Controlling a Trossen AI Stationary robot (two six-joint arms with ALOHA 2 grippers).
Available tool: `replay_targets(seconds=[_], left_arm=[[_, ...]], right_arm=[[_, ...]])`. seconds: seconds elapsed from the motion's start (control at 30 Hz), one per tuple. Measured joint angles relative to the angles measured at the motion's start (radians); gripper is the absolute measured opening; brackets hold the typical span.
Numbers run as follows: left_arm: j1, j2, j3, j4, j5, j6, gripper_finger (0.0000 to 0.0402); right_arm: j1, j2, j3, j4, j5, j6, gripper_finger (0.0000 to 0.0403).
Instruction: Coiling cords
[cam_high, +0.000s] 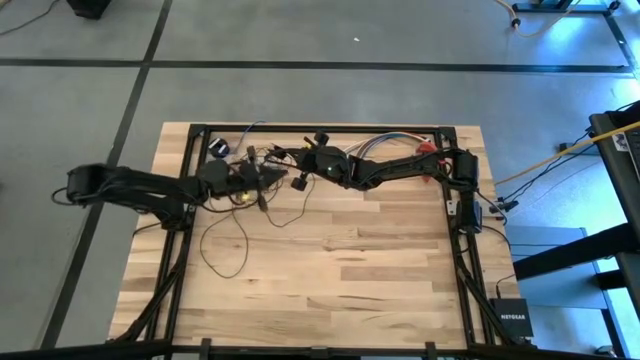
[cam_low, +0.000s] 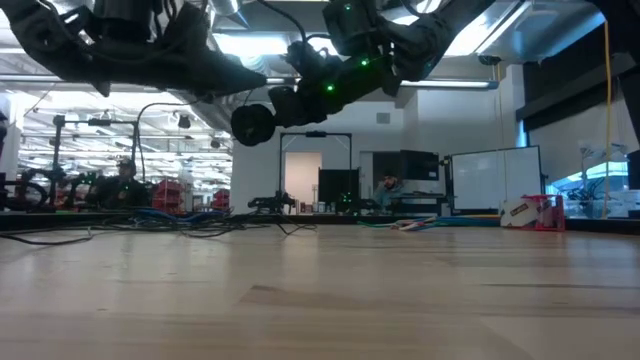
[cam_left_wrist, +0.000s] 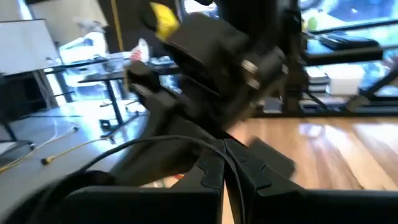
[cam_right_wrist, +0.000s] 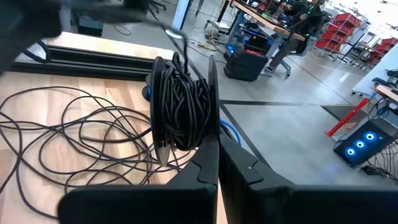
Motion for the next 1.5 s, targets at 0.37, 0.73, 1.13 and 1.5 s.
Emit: replay_targets(seconds=[0.37, 0.73, 1.13, 1.5], left_arm=[[-0.007, 0.132, 0.0, 0.012, 0.002, 0.04, 0.0001], [0.014, 0.155, 0.001, 0.018, 0.0, 0.027, 0.0001], [-0.035, 0.151, 0.006, 0.243, -0.006, -0.079, 0.0001], [-0.025, 0.165, 0.06, 0.082, -0.044, -0.054, 0.0001]], right_arm=[[0.001, -0.028, 0.0, 0.053, -0.065, 0.045, 0.0005], [0.002, -0.078, 0.0, 0.088, -0.168, 0.124, 0.0005], [0.002, -0.078, -0.001, 0.073, -0.171, 0.094, 0.0005], [0.015, -0.079, -0.001, 0.094, -0.177, 0.092, 0.0005]])
